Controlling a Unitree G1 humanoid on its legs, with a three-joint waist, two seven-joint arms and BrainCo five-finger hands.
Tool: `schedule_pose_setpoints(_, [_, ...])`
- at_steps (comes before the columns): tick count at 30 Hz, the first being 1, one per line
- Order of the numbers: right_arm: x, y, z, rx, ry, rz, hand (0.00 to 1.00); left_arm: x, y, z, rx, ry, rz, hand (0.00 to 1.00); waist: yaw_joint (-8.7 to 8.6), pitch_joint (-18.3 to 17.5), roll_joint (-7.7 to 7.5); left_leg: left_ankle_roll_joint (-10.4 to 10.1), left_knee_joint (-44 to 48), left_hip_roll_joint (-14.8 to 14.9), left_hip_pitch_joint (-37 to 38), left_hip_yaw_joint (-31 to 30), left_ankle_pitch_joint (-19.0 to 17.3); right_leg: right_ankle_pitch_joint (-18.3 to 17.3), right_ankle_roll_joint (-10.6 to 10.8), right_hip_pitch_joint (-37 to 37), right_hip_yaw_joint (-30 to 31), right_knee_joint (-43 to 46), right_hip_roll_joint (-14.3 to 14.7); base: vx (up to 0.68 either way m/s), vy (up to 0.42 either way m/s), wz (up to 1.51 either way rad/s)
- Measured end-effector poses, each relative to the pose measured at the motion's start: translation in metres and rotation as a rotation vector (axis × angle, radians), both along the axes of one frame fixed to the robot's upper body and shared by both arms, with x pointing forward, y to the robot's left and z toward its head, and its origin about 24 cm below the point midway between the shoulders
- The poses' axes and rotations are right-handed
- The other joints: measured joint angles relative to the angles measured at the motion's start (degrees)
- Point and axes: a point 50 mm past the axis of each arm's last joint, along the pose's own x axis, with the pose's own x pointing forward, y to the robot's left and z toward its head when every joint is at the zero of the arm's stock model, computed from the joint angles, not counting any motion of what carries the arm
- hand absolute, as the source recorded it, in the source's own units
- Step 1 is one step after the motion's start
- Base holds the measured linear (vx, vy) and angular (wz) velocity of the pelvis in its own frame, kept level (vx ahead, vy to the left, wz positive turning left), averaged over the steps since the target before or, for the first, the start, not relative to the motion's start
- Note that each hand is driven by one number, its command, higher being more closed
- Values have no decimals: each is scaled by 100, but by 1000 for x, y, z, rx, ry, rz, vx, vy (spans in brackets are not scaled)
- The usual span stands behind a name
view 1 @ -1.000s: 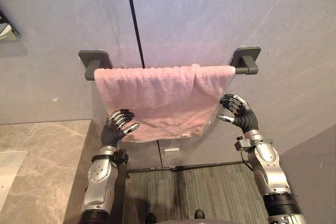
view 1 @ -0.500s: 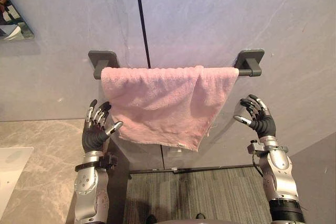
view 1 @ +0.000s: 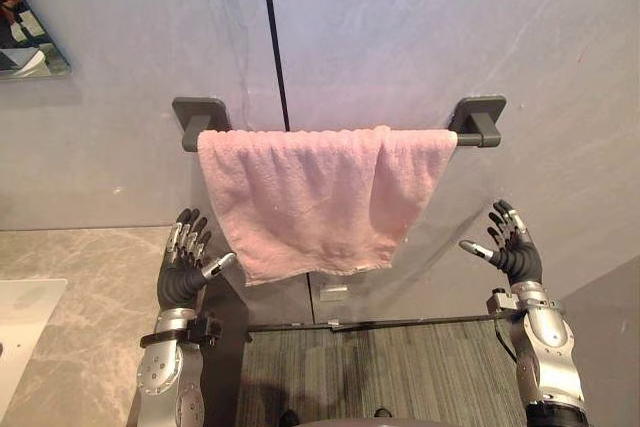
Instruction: Organize washtable
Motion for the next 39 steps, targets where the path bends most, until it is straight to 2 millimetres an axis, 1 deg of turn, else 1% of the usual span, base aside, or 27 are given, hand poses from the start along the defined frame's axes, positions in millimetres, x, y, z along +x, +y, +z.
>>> schedule_pose_setpoints(1, [-2,0,-1,-9,10,0,0,-1,0,-4,-1,18,1,0,0,1,1,0,0,1,0,-6,0,-3,1,-1,2,0,0,-31,-6,6])
schedule_pose_setpoints(3, [-8,-1,-11,-34,61,5,0,-6,0,-20,-2,93,-1,0,-1,2,3,0,0,2,-1,-13,0,-3,0,4,-23,-1,3,0,0,0])
schedule_pose_setpoints(5, [-15,-1,-27,-53,142,22,0,-14,0,-39,-12,185,-10,0,1,4,6,0,1,3,-2,-18,0,-3,0,38,-40,-4,4,-3,-6,2])
schedule_pose_setpoints(6, [-18,0,-32,-58,172,31,0,-16,-1,-45,-5,215,-18,0,-1,5,7,0,1,3,4,-24,0,-3,0,48,-48,-4,4,0,0,0])
schedule_pose_setpoints(7, [-23,4,-44,-69,231,57,0,-21,-3,-55,6,270,-38,0,-1,7,11,-1,1,6,15,-19,0,-3,-1,56,-47,-6,5,0,0,0])
schedule_pose_setpoints(10, [-32,12,-58,-94,307,102,0,-26,-7,-69,21,343,-67,0,1,21,34,-1,1,7,26,-14,0,-3,-1,62,-41,-3,5,-12,-2,-1])
schedule_pose_setpoints(13, [-43,19,-79,-108,411,143,0,-35,-14,-88,41,442,-107,0,2,29,59,-3,1,17,53,23,-1,-3,-1,64,-8,10,12,-39,-8,-5])
schedule_pose_setpoints(15, [-54,22,-95,-122,494,163,0,-43,-19,-102,60,520,-137,0,2,34,69,-4,1,27,68,39,-2,-14,-14,59,4,36,19,-40,-13,-4])
schedule_pose_setpoints(18, [-69,25,-114,-154,608,191,0,-51,-22,-115,84,595,-164,0,2,36,74,-7,1,47,93,50,-4,-44,-20,48,6,95,33,0,0,0])
schedule_pose_setpoints(24, [-90,24,-133,-196,733,208,0,-69,-18,-133,149,724,-156,0,2,35,90,-10,1,55,129,82,-5,-49,-24,52,8,104,37,-11,-3,0])
schedule_pose_setpoints(28, [-102,23,-143,-188,798,198,0,-81,-16,-143,172,801,-155,0,6,36,89,-17,1,59,185,87,-10,-103,-31,61,13,190,36,-8,-2,0])
schedule_pose_setpoints(39, [-125,20,-158,-175,905,170,0,-107,-8,-161,171,947,-99,0,17,41,82,-27,0,69,249,121,-18,-184,-30,56,22,311,37,-12,-3,0])
